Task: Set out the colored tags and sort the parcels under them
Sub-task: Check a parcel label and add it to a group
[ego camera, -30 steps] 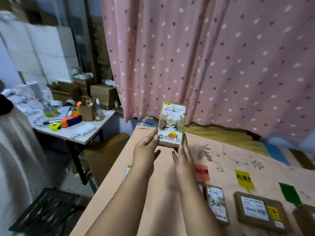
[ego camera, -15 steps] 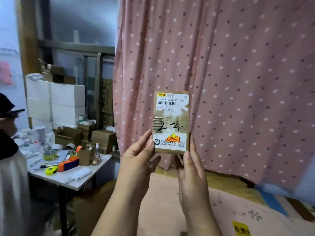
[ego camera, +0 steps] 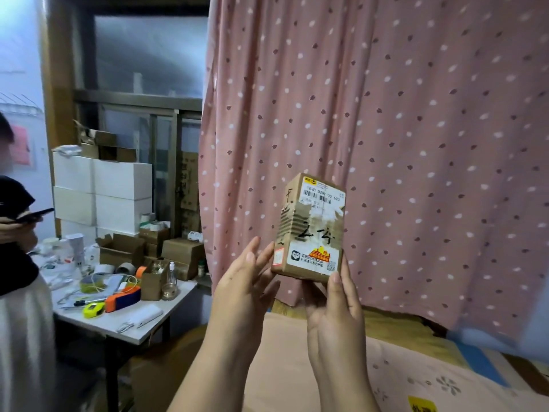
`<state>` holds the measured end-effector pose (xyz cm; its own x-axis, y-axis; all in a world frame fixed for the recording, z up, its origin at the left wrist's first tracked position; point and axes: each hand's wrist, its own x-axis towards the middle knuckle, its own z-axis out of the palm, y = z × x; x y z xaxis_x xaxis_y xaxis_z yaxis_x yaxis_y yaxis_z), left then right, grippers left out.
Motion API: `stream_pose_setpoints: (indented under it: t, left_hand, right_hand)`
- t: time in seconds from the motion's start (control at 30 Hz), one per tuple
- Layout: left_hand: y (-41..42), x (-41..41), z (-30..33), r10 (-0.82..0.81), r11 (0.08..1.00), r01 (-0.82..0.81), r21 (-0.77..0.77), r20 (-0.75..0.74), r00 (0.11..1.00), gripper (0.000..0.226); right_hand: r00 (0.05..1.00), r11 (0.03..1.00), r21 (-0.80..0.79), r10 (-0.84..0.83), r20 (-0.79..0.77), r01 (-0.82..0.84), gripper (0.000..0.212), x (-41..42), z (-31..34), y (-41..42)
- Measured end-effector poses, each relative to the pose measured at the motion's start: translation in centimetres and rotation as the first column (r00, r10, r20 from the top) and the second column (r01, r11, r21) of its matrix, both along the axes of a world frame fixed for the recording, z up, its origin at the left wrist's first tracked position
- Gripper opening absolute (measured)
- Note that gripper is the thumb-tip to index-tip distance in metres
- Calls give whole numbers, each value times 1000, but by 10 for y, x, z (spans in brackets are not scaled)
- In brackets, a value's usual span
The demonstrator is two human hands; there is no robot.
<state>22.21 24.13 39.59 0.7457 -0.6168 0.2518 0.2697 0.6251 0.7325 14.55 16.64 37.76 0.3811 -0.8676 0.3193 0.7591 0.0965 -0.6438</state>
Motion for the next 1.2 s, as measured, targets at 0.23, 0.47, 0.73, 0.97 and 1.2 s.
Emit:
stream_pose_setpoints:
  t: [0.23, 0.47, 0.73, 0.97, 1.2]
  left_hand:
    - [-7, -17, -2, -142, 987, 144, 74, -20, 990, 48]
    - [-13, -29, 2, -154, 988, 154, -7, 13, 988, 48]
    - [-19, -40, 8, -12, 993, 29, -113, 143, 990, 51]
    - [-26, -40, -3, -38, 984, 73, -163, 207, 978, 56]
    - [-30, -34, -8, -70, 981, 112, -160, 246, 967, 53]
  right_hand:
    - [974, 966, 123, 228, 18, -228, 35, -1, 3, 6]
    - [960, 992, -126, -36, -279, 0, 34, -4, 8, 7]
    - [968, 930, -363, -46, -246, -48, 37, -17, 18, 18]
    - [980, 906, -414, 0, -199, -84, 47, -24, 15, 20]
    - [969, 884, -465, -61, -238, -59, 53, -22, 9, 14]
